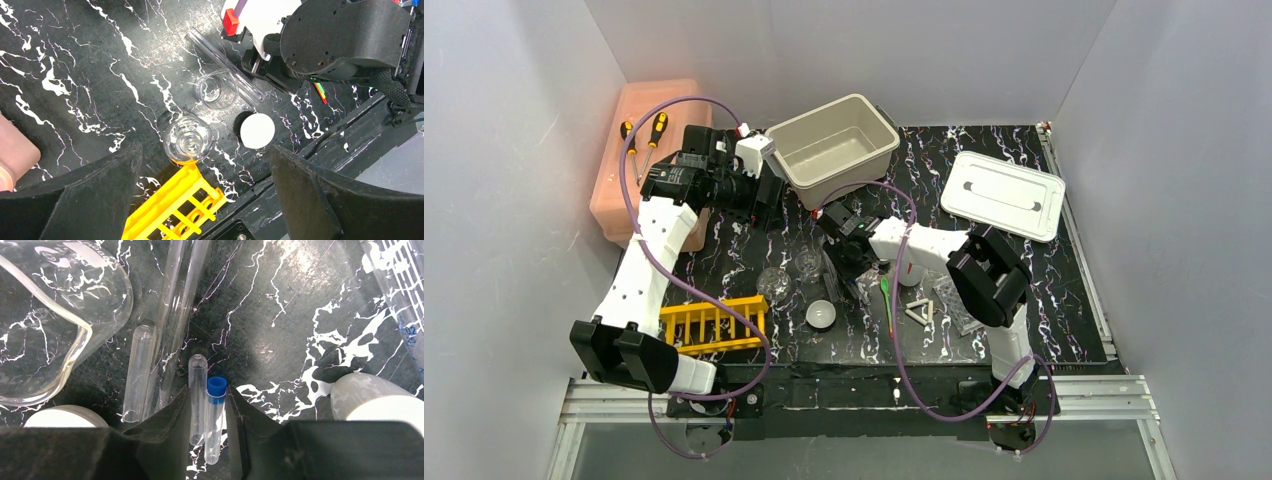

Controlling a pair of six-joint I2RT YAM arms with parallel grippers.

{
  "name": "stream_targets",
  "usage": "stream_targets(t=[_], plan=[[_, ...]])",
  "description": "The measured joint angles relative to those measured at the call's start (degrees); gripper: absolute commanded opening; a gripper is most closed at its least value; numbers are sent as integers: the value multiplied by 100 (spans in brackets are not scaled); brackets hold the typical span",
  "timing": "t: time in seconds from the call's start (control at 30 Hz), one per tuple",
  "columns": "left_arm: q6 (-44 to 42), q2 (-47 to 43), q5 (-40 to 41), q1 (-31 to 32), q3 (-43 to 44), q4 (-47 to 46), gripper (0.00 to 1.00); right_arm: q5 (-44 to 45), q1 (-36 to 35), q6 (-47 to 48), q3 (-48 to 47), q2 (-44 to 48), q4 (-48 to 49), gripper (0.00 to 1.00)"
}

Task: Organize the chemistry lab equipment
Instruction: Pick up the test tube at the center of the board.

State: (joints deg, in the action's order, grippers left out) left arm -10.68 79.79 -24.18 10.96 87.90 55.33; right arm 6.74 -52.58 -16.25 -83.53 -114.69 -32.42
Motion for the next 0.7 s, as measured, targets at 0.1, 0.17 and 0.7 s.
stream_targets(t=[0.1,0.17,0.7], plan=[[-13,-13,0,0,0,0,98,42,0,-4,59,0,50,34],[-22,-20,0,0,0,0,98,59,-2,-4,87,7,92,34],[-144,-138,0,0,0,0,99,55,13,-11,199,195,42,49]])
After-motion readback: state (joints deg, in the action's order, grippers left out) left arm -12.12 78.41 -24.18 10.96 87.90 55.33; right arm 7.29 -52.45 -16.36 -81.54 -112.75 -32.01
